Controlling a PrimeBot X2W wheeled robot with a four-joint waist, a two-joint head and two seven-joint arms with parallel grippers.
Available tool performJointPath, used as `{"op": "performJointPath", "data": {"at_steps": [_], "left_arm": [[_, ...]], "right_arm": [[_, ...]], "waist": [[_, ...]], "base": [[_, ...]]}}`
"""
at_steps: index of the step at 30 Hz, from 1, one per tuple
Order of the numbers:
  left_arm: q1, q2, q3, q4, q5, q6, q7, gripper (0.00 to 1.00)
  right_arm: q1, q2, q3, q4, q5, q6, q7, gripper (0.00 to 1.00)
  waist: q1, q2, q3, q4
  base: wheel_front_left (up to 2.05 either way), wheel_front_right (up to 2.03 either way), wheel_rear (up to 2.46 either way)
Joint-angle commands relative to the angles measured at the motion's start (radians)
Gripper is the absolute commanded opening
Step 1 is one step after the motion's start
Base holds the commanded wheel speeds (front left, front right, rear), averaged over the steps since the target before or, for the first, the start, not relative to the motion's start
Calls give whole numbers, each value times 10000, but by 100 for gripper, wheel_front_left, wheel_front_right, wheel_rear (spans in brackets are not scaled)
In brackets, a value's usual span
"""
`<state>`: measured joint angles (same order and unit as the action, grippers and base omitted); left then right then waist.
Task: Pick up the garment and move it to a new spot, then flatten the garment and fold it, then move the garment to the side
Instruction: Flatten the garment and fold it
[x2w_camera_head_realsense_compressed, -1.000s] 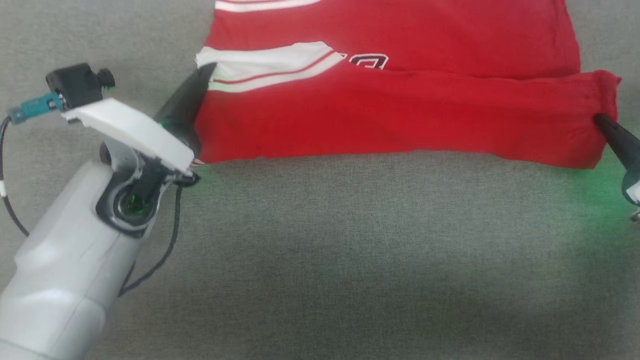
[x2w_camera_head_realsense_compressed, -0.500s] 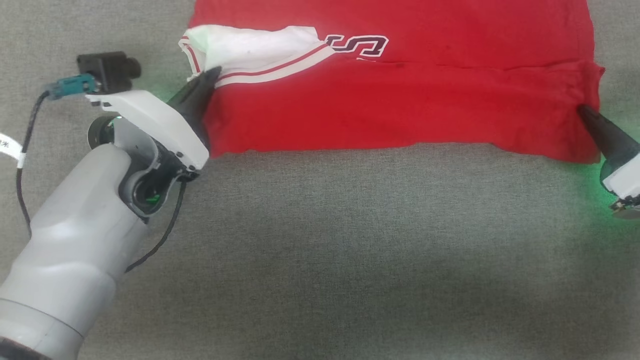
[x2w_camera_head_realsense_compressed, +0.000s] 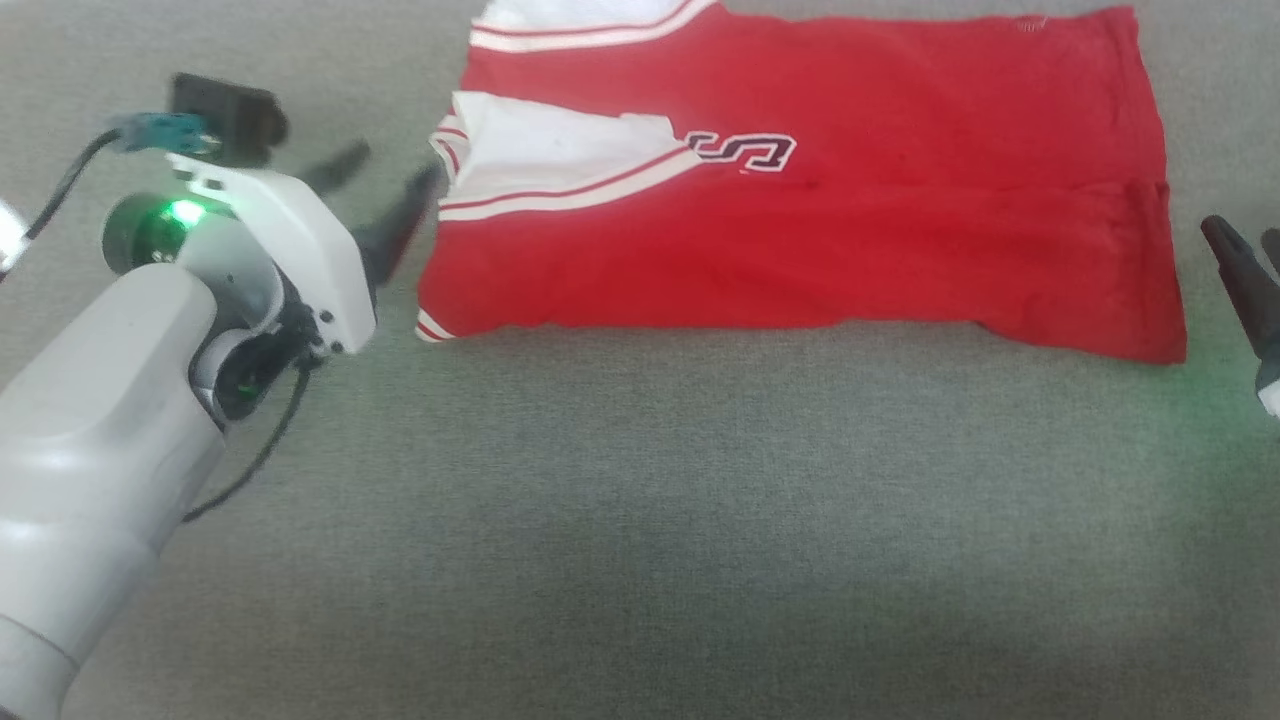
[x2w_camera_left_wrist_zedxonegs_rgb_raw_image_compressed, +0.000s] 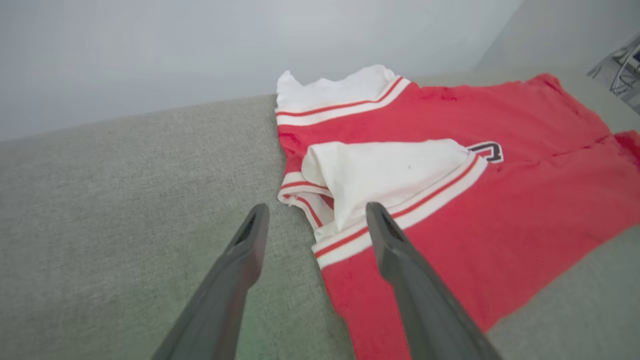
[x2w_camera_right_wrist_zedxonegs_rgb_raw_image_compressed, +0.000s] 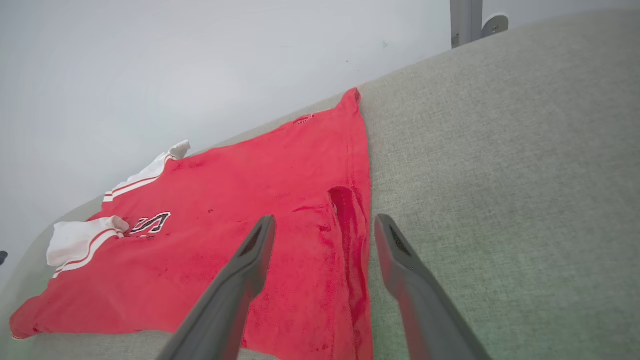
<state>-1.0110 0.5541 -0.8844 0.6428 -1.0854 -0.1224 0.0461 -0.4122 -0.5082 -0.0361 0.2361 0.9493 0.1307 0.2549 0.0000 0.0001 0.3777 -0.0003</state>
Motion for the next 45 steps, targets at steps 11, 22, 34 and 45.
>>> {"op": "performJointPath", "data": {"at_steps": [11, 22, 34, 45], "left_arm": [[103, 789, -730, -1836, -1860, 759, 5355, 100], [574, 491, -768, -1282, -2523, 625, 5819, 0], [298, 271, -675, -1574, -2302, 279, 5264, 0], [436, -2, -741, -1397, -2167, 117, 4748, 0]], "right_arm": [[260, 60, 110, -1074, -183, -2, 25, 100], [121, 103, 397, -1173, -509, -2, 165, 100], [-716, -1150, 1957, -267, -2174, -2, 2985, 100], [-1319, -984, 2655, 606, -2564, -1, 4626, 0]], "waist": [[0, -1, 7, -292], [0, -1, 428, -911], [0, -1, 662, -336], [0, -1, 680, 112]], "base": [[0, 0, 0], [0, 0, 0], [0, 0, 0], [0, 0, 0]]}}
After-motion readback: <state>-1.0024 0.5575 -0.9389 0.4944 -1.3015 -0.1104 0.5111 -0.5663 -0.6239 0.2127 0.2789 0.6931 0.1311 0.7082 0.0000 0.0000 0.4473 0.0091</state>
